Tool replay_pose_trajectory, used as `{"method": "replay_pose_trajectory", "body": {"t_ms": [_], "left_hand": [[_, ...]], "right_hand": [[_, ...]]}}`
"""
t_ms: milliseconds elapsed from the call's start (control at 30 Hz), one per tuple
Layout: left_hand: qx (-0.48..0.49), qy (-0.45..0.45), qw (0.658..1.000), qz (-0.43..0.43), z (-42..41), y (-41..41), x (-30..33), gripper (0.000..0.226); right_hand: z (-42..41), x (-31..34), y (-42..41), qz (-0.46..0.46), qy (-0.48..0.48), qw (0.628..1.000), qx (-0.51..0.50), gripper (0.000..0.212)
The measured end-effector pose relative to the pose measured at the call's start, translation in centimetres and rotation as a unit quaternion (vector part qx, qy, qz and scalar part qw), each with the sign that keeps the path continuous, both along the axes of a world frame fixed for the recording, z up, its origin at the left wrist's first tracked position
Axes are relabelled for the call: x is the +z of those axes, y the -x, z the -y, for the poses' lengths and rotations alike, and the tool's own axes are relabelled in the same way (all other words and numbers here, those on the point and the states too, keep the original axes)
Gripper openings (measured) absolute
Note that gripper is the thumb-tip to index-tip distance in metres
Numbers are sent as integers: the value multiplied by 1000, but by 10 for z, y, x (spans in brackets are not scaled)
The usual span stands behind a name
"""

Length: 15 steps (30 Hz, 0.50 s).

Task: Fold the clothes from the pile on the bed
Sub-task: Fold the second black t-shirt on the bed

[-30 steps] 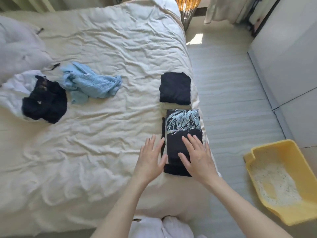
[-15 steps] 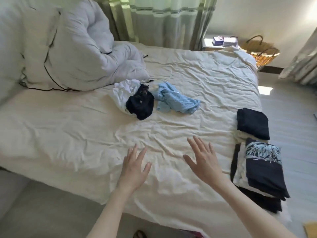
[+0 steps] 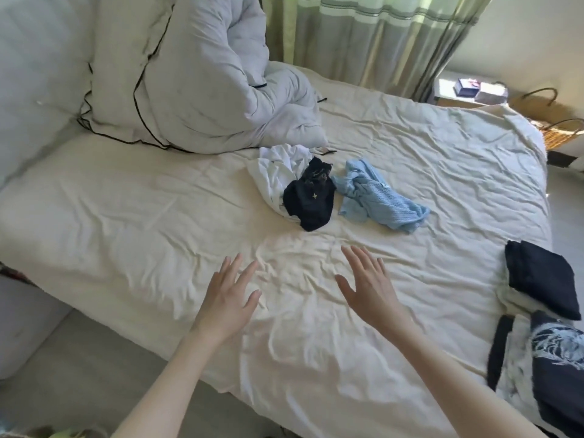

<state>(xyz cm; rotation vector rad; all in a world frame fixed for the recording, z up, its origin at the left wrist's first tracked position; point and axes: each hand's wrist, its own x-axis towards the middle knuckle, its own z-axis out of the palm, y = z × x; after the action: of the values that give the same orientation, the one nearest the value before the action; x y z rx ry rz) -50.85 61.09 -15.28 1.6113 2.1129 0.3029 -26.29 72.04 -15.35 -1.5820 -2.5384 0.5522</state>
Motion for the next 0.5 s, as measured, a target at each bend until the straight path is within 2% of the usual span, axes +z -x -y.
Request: {"method": "replay_pose_trajectory", "body": {"t_ms": [267,400,500], "left_hand": [[-8,80,997,-15,-95,50,-68,57],[-1,85,996,3,-140,69,-99,56],[20,80,996,28,-157,74,-123,54]], "right_hand": [[-144,-91,69,77,59,995,2,58],[-213,-133,105,88,82,993,-6,61],[-254,-161,134,92,70,993,-7,71]]}}
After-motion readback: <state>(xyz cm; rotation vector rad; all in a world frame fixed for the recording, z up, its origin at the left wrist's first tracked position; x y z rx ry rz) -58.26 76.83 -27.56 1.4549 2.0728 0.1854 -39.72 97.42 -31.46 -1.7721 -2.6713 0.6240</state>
